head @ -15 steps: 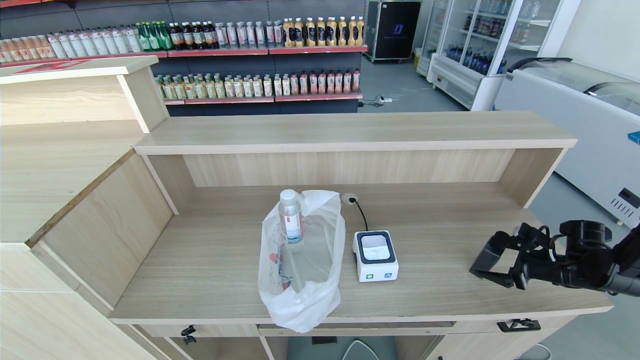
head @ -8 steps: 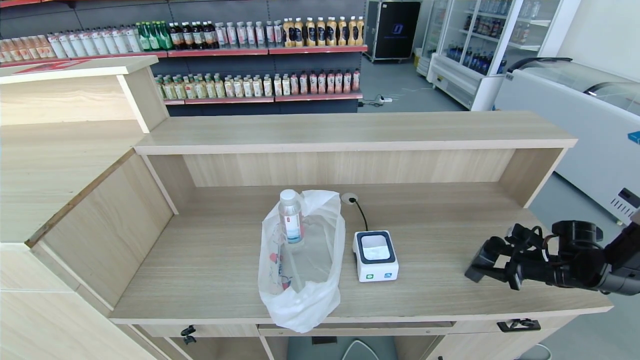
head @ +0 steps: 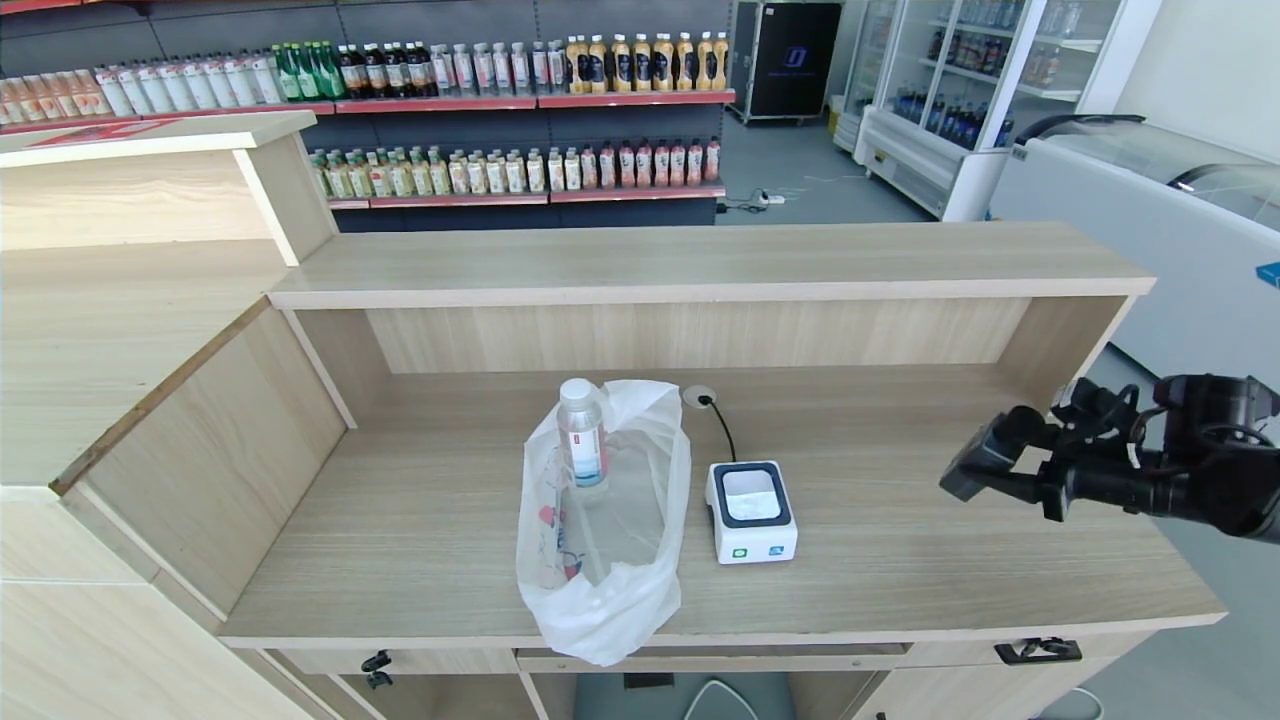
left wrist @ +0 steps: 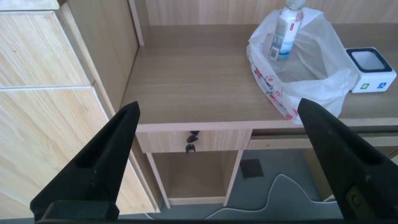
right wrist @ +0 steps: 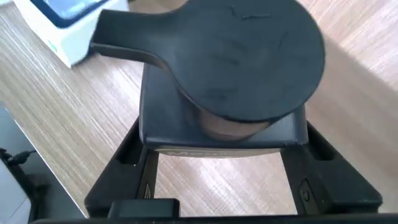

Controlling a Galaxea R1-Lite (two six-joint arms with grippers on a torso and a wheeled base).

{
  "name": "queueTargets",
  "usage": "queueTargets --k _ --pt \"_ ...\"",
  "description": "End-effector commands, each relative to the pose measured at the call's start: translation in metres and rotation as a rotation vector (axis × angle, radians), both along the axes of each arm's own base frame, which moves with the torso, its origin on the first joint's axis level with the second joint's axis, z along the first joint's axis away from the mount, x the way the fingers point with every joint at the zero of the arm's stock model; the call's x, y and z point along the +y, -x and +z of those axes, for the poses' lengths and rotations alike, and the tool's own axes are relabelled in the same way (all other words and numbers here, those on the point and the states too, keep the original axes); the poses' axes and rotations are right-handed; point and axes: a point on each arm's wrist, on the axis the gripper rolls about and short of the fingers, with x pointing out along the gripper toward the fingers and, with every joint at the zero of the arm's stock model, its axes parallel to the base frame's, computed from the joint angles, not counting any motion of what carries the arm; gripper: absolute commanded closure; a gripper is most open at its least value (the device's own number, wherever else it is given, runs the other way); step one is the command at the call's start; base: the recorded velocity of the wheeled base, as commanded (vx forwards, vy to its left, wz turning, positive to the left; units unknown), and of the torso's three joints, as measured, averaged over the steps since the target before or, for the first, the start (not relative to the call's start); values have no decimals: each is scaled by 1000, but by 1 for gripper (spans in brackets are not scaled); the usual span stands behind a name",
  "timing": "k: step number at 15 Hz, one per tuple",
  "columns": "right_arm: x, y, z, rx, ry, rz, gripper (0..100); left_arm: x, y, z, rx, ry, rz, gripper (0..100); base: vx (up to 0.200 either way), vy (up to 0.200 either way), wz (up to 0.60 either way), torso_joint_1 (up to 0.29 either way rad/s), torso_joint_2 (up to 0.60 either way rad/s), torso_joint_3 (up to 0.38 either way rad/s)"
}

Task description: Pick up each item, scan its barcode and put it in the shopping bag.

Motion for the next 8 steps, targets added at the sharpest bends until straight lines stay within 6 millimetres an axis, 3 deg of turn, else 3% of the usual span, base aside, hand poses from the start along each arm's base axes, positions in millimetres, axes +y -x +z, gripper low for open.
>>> queueTargets --k 1,3,5,8 --pt "28 43 99 -243 30 75 100 0 0 0 1 0 0 0 0 0 0 0 0 0" --pt "54 57 132 -389 50 193 100 0 0 0 1 0 0 0 0 0 0 0 0 0" --pt "81 57 150 -578 82 301 100 0 0 0 1 0 0 0 0 0 0 0 0 0" --pt "153 56 165 -876 70 550 100 0 0 0 1 0 0 0 0 0 0 0 0 0"
